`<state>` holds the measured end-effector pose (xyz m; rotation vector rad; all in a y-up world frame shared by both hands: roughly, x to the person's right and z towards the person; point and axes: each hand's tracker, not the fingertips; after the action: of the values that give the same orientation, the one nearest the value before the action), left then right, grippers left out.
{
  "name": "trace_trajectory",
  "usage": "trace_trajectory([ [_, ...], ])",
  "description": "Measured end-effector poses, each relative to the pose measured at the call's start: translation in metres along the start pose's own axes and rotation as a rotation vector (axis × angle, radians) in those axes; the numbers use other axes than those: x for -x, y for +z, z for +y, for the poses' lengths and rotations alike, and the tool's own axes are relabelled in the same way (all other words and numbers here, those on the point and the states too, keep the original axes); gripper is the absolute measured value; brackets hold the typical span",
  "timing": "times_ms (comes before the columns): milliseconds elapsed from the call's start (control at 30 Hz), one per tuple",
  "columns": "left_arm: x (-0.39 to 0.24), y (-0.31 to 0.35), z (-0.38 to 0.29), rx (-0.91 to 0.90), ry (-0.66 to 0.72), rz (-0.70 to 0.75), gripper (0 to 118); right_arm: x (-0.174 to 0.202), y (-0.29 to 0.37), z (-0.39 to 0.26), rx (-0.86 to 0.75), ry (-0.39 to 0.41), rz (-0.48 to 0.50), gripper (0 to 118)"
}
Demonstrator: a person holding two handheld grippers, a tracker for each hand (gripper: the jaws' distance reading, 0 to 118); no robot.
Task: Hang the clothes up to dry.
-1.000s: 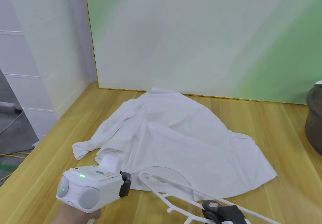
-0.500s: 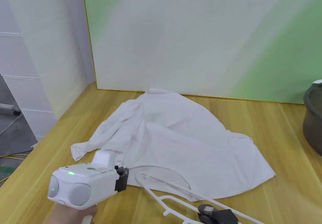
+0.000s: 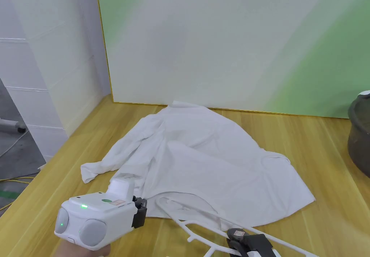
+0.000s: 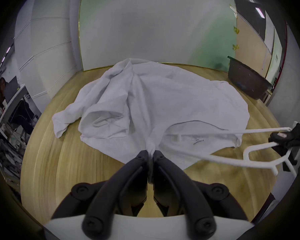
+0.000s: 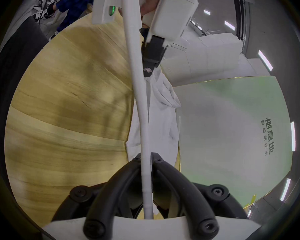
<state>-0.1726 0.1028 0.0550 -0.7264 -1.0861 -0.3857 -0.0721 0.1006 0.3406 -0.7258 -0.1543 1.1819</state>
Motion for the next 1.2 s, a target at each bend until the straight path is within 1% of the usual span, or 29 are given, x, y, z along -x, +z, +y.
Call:
trace_trajectory([
  [167, -0.006, 0.013, -0.019, 0.012, 0.017, -0.005, 7, -0.004, 0.002, 0.0, -0.003, -0.009, -0.014, 6],
  [233, -0.009, 0.02, -0.026, 0.012, 0.032, -0.023, 7, -0.003, 0.003, 0.0, -0.015, -0.001, -0.009, 6],
  [467, -0.009, 0.022, -0.028, 0.004, 0.05, -0.026, 7, 0.0, 0.006, 0.0, -0.021, 0.012, 0.003, 6],
  [567, -0.011, 0.024, -0.024, -0.006, 0.045, -0.028, 7, -0.008, 0.01, 0.0, -0.026, -0.015, -0.005, 6],
  [600, -0.011, 0.025, -0.022, -0.009, 0.045, -0.033, 7, -0.016, 0.012, 0.0, -0.029, -0.064, -0.005, 6],
  [667, -0.012, 0.028, -0.02, -0.018, 0.044, -0.04, 7, -0.03, 0.013, 0.001, -0.023, -0.131, -0.004, 6],
  [800, -0.014, 0.031, -0.016, -0.031, 0.043, -0.048, 7, -0.034, 0.013, 0.001, -0.031, -0.11, -0.011, 6],
  [1000, -0.015, 0.033, -0.015, -0.037, 0.04, -0.046, 7, -0.036, 0.014, 0.001, -0.034, -0.129, 0.006, 6],
  [1033, -0.016, 0.034, -0.015, -0.037, 0.039, -0.047, 7, -0.038, 0.014, 0.0, -0.034, -0.176, 0.041, 6],
  [1067, -0.016, 0.035, -0.015, -0.037, 0.036, -0.047, 7, -0.043, 0.013, -0.001, -0.034, -0.243, 0.074, 6],
  [1100, -0.017, 0.036, -0.015, -0.038, 0.032, -0.047, 7, -0.049, 0.012, -0.002, -0.031, -0.322, 0.126, 6],
  [1133, -0.017, 0.037, -0.015, -0.038, 0.028, -0.048, 7, -0.055, 0.01, -0.005, -0.041, -0.415, 0.176, 6],
  [1167, -0.018, 0.038, -0.015, -0.038, 0.027, -0.049, 7, -0.062, 0.007, -0.009, -0.039, -0.526, 0.244, 6],
  [1200, -0.018, 0.038, -0.015, -0.04, 0.026, -0.049, 7, -0.071, 0.003, -0.014, -0.041, -0.659, 0.335, 6],
])
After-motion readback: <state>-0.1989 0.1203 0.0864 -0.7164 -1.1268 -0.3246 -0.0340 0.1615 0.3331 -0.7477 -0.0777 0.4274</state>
